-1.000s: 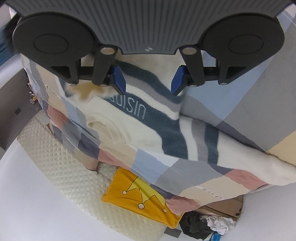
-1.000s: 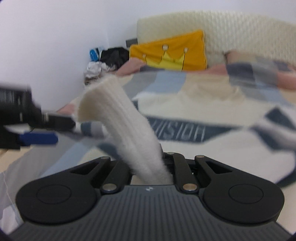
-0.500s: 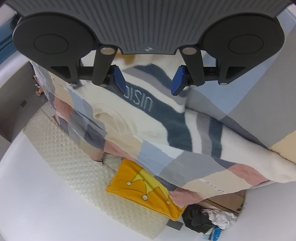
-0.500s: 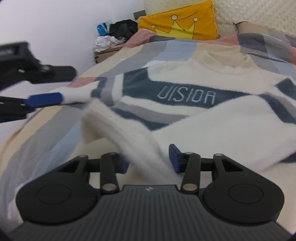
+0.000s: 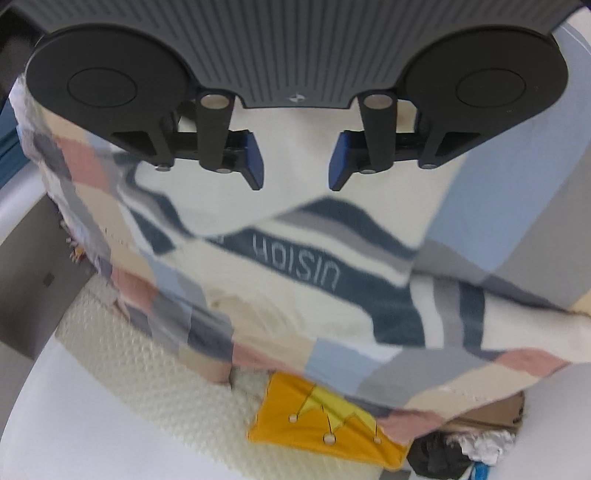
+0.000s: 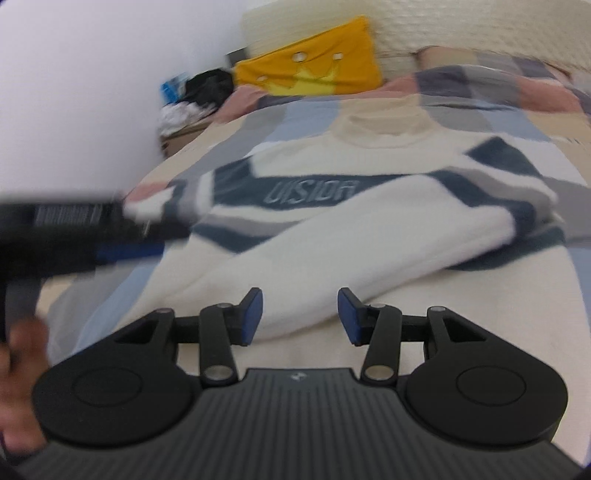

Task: Fold large clothes
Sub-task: 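Move the left gripper to the cuff of the other sweater sleeve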

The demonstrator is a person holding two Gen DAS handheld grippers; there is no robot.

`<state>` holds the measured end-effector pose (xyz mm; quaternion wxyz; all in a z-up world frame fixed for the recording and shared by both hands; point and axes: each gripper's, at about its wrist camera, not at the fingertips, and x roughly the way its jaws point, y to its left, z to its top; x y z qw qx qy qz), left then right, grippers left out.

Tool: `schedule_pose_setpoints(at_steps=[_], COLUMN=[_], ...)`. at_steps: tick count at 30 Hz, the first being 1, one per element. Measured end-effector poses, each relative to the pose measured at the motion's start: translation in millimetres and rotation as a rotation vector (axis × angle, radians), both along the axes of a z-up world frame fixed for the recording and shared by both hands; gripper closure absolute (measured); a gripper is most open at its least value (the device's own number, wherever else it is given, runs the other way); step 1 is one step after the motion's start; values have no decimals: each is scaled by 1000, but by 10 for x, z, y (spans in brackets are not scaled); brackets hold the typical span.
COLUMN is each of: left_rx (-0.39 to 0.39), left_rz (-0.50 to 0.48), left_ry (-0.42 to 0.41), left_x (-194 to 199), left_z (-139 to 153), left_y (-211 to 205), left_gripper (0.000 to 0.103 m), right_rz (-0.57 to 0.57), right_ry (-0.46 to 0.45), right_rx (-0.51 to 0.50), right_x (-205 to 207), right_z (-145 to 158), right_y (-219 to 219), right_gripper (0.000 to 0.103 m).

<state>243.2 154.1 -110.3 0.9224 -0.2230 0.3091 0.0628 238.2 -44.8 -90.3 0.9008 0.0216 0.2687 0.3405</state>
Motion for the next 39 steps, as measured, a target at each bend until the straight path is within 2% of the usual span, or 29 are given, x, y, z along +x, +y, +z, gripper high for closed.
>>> schedule_pose_setpoints(at_steps=[7,12,16,22,25,27,30,32,33,35,39], left_rx=[49,117,108,204,198,186,172,178,187,189,115], left_rz=[31,77,94,118,128,143,187,229,237,244,305], left_ry=[108,184,243,226,217,188,122,90,93,116,183], left_x=[145,225,269,282,273,244,203,209,235,316,485], left_z=[-238,-388,-534,-572,-549,-499,-413,-338,-299,-238,-142], left_y=[-76,-104,-130,-285,-292,-276,-218,-151,-111,-18,342], left_gripper=[63,63,63,63,62,61,52,39,34,34,34], right_rz=[-123,-144,-152,-142,-145,-147,-149,-141,-136,-134,-151], right_ry=[8,21,7,27,5,10,23,29,30,28,55], right_rx=[21,59,61,50,12,21,33,40,41,32,72], right_x=[362,519,593,703,748,788,797,773,767,788,872], right_z=[-50,-63,-87,-205,-246,-257,-259,-256,-259,-256,-246], right_y=[-175,-252,-245,-220,-190,-205,-226,-237,-237,-241,-316], right_gripper=[55,55,55,55,56,56,55,54,54,54,54])
